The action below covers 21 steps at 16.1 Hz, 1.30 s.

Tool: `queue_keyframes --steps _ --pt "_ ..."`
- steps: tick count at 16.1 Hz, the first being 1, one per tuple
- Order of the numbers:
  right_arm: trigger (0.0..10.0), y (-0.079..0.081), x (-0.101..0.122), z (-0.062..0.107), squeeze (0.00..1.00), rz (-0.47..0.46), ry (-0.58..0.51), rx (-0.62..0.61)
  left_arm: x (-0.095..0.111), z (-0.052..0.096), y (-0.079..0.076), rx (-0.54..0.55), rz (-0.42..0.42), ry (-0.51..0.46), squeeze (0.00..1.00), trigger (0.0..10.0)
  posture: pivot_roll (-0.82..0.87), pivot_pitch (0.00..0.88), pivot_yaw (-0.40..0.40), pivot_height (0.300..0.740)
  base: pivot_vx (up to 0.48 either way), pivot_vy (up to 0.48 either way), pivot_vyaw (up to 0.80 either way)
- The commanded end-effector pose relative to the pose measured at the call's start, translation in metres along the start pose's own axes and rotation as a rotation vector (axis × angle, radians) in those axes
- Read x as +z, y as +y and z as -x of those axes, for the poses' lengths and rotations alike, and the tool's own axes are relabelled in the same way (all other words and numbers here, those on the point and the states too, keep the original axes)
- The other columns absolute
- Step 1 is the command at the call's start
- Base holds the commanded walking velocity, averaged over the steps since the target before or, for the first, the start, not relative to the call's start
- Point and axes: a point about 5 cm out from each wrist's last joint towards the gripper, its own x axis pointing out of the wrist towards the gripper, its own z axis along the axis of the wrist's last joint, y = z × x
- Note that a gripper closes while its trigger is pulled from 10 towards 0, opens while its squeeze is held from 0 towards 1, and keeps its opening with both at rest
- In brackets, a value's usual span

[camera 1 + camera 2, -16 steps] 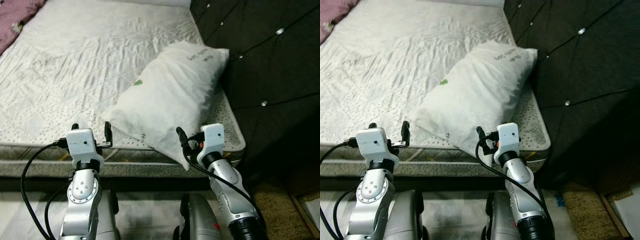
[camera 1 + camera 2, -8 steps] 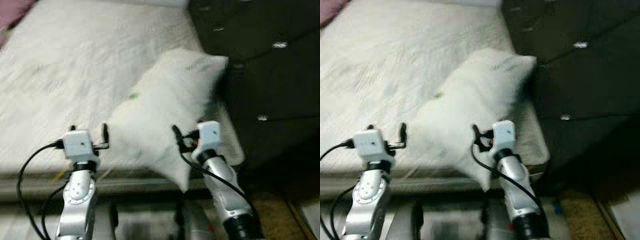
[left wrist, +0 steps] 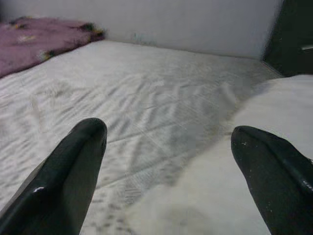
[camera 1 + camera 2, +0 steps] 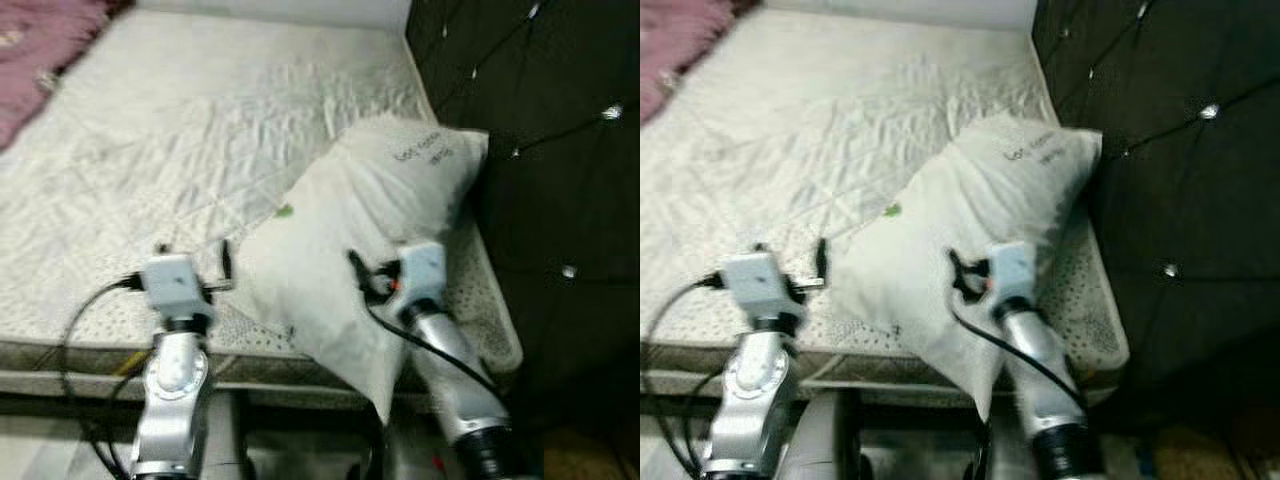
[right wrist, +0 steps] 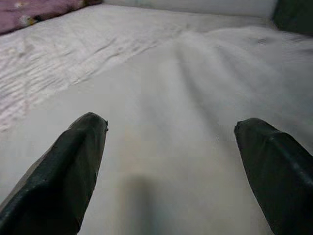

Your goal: Clean up the room

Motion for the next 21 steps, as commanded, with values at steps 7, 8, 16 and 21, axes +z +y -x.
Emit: queue_keyframes --steps 7,8,16,21 --pt "10.0 -0.002 -0.001 -0.001 0.0 0.023 0.015 0.018 -0.002 0.001 0.001 0.009 -0.021 0.005 0.0 10.0 0.03 0.121 -0.071 0.54 0.0 0.0 0.0" --pt "10.0 -0.003 0.0 0.0 0.0 0.033 0.021 0.06 -0.002 0.002 0.001 0.01 -0.022 0.006 0.0 10.0 0.02 0.12 -0.07 0.54 0.0 0.0 0.0" --pt "10.0 0.005 -0.016 0.001 0.0 0.082 0.257 0.282 -0.005 0.008 0.003 0.003 -0.031 0.034 0.0 10.0 0.03 0.124 -0.072 0.54 0.0 0.0 0.0" --pt "0.0 0.024 -0.012 -0.007 0.0 -0.001 0.281 0.311 -0.004 0.01 0.006 -0.003 -0.034 0.042 0.0 10.0 0.06 0.126 -0.069 0.54 0.0 0.0 0.0"
